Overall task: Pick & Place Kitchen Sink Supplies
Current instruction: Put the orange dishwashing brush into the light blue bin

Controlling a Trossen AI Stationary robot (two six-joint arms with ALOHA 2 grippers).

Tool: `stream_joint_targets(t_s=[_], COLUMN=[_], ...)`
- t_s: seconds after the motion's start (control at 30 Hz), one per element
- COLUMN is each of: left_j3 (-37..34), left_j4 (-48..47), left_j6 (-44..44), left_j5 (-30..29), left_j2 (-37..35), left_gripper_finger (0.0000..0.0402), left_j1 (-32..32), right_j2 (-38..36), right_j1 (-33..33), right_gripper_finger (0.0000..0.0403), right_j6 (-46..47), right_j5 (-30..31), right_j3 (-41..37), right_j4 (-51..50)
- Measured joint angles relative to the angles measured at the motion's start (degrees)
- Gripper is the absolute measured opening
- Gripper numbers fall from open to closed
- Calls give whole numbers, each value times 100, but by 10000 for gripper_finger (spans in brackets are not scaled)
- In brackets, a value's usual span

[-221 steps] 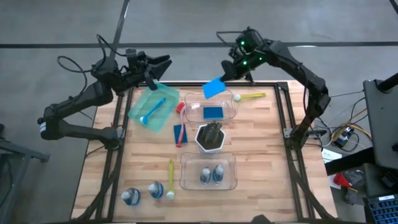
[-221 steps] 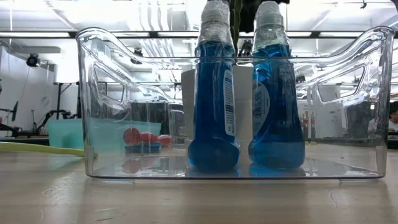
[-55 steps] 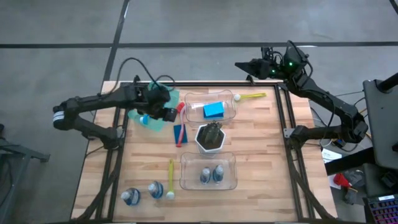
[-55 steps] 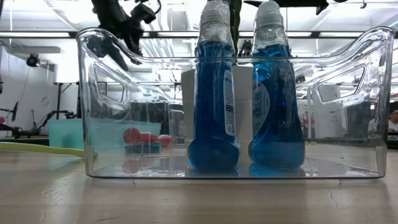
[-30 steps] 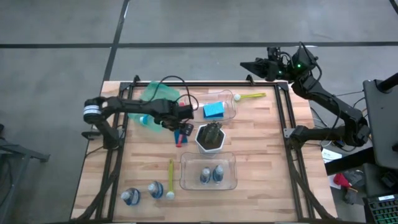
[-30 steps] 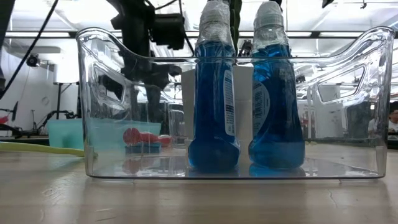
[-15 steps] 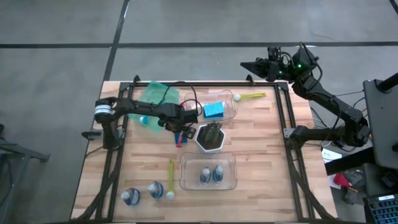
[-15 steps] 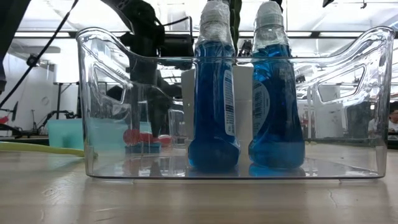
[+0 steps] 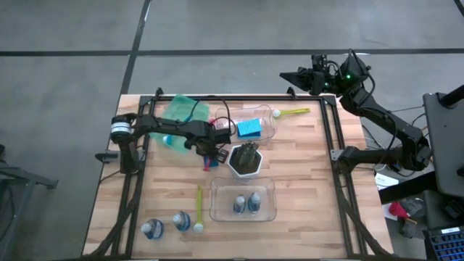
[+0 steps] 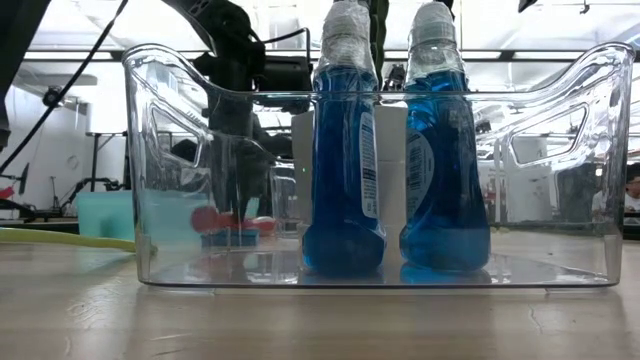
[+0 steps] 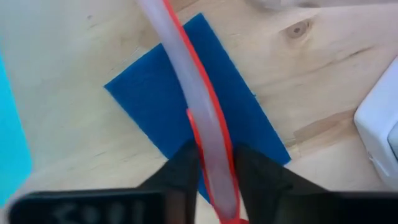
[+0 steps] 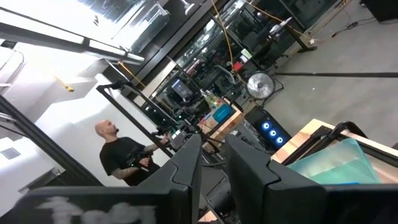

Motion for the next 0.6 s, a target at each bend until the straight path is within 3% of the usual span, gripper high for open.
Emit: stream_joint_targets(t_s=[0.1, 0.6], left_j3=[0, 0], left_j4=[-35, -376], left_j6=[-86, -106], left_j5=[-2, -76], left_j2=[-6, -531], left_gripper_finger=[47, 46], left_j1=[2, 0], right_j2=[0, 0], right_j1=[0, 0], right_gripper_finger=[70, 64], right_j6=[-13, -16], right_j5=[4, 9], right_j3=[0, 0], right_j4=[0, 0])
